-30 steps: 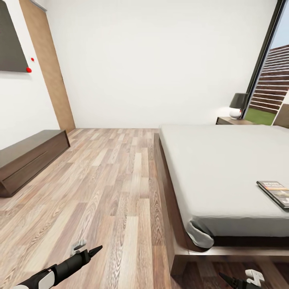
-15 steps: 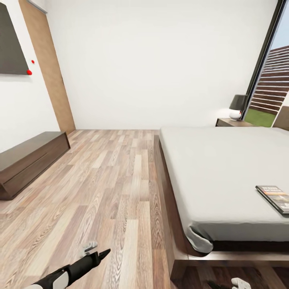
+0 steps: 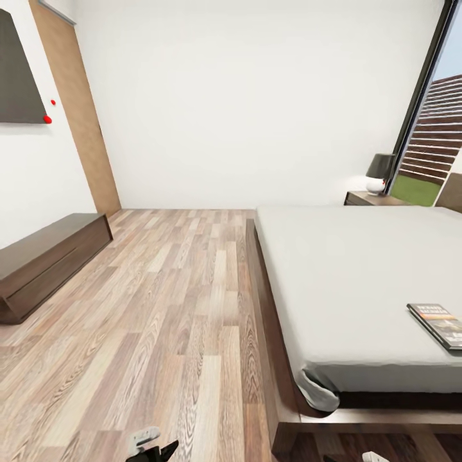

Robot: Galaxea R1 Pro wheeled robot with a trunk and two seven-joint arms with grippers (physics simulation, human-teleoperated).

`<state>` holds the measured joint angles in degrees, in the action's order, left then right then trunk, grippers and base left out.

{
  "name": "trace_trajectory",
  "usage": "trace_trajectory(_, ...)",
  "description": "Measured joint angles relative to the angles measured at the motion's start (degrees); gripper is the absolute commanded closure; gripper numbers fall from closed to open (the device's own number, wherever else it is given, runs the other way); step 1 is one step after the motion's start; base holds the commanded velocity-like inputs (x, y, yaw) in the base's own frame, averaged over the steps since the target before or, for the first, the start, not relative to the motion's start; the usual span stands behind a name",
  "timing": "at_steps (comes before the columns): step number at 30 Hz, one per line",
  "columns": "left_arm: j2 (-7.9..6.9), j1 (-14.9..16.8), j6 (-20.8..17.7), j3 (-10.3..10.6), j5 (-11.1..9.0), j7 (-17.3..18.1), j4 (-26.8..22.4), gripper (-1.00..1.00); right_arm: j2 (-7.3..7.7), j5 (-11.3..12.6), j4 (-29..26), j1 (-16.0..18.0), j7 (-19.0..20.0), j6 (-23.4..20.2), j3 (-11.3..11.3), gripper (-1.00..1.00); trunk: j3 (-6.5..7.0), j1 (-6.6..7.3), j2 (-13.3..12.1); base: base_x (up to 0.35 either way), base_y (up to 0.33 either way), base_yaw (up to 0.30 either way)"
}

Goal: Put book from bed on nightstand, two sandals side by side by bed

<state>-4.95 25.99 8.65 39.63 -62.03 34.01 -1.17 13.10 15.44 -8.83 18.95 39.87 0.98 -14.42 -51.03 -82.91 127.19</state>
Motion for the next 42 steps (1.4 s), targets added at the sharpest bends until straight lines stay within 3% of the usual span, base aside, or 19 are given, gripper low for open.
trace_trajectory(6, 1.87, -0.2, 0.4, 0.0, 0.2, -4.6, 0.0, -1.0, 0.09, 0.3, 0.0, 0.0, 0.1, 0.0, -0.1, -1.0, 1.08, 1.32, -2.4, 0.0, 0.0, 0.0)
trace_trajectory(9, 3.58, -0.3, 0.4, 0.0, 1.6, -8.6, 0.0, -1.0, 0.14, 0.3, 0.0, 0.0, 0.0, 0.0, -0.1, -1.0, 1.62, 1.98, -3.6, 0.0, 0.0, 0.0)
trace_trajectory(12, 5.25, -0.5, 0.3, 0.0, 7.3, -13.8, -0.1, -1.0, 0.1, 0.3, 0.0, 0.0, 0.0, 0.0, -0.1, -1.0, 2.15, 2.64, -4.8, 0.0, 0.0, 0.0)
trace_trajectory(14, 5.52, -0.7, 0.4, 0.0, 9.4, -14.9, -0.1, -1.0, 0.09, 0.3, 0.0, 0.0, 0.0, 0.0, -0.1, -1.0, 2.51, 3.08, -5.6, 0.0, 0.0, 0.0)
trace_trajectory(18, 5.74, -0.9, 0.4, -0.1, 11.3, -15.9, -0.1, -1.0, 0.08, 0.3, 0.0, 0.0, 0.0, 0.0, -0.1, -1.0, 3.23, 3.95, -7.2, 0.0, 0.0, 0.0)
trace_trajectory(39, 6.06, -1.1, 0.5, -0.1, 11.9, -16.2, -0.1, -1.0, 0.01, 0.1, 0.1, 0.0, 0.0, 0.0, 0.0, -1.0, 7.0, 8.57, -15.6, 0.0, 0.0, 0.0)
trace_trajectory(42, 6.07, -1.1, 0.5, -0.1, 11.9, -16.2, -0.1, -1.0, -0.28, 0.1, 2.1, 0.0, 0.0, 0.0, 0.3, -1.0, 7.54, 9.23, -16.8, 0.0, 0.0, 0.0)
